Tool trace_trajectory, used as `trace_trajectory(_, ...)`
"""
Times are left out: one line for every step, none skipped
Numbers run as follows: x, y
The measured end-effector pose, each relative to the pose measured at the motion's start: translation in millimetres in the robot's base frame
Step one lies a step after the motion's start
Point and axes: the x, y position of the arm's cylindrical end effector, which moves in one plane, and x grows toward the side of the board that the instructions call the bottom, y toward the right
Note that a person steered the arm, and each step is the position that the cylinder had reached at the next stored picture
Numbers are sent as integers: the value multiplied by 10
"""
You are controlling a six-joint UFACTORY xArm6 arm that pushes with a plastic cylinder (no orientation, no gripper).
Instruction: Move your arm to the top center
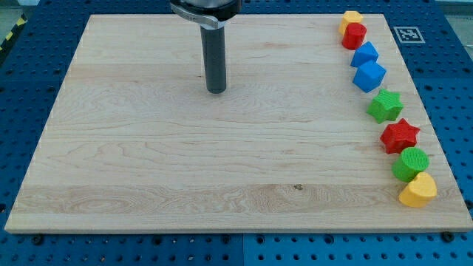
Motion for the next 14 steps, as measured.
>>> trace_trajectory(3, 14)
trace_trajectory(-44, 14)
trace_trajectory(-409, 21)
trace_trajectory(-787, 61)
trace_trajectory(-1183, 159)
trace_trajectory(-1427, 285)
trace_trajectory(-1427, 285)
trace_trajectory(-1508, 442)
trace_trajectory(-1790, 958)
trace_trajectory(-1988, 1457)
trace_trajectory(-1975, 1455)
trace_trajectory(-1994, 1508)
trace_trajectory(-1993, 1587)
trace_trajectory(-1993, 1843)
